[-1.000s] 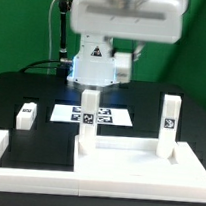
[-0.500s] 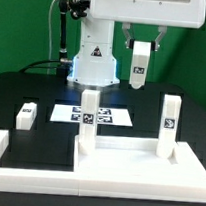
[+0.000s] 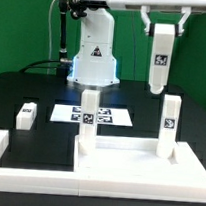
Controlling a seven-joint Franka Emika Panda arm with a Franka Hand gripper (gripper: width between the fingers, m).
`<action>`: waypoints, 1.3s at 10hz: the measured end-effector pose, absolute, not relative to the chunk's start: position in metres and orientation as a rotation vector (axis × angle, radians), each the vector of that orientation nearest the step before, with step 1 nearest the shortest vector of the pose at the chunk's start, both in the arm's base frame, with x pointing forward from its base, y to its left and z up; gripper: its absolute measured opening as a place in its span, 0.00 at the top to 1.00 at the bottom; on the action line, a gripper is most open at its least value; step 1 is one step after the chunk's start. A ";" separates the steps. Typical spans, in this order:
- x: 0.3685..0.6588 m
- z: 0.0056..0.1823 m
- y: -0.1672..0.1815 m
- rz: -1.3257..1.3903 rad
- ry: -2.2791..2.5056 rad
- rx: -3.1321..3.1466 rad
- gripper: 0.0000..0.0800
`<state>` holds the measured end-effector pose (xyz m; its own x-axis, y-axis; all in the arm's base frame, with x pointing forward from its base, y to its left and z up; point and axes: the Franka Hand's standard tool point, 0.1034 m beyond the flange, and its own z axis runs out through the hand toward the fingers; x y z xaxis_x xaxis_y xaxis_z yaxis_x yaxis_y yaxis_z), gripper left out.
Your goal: Assemble desk
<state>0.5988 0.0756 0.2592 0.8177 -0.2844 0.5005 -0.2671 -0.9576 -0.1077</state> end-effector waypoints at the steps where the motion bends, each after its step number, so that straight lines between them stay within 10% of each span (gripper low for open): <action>1: 0.596 0.256 0.082 -0.871 0.438 -2.928 0.64; 13: 0.611 0.206 0.092 -1.013 0.211 -2.924 0.64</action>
Offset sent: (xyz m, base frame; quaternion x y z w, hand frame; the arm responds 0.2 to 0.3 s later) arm 0.0000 0.0000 0.0000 0.0000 0.0650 0.0000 0.9979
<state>0.6105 0.0922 0.2057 0.7775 -0.1411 0.6129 -0.1152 -0.9900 -0.0819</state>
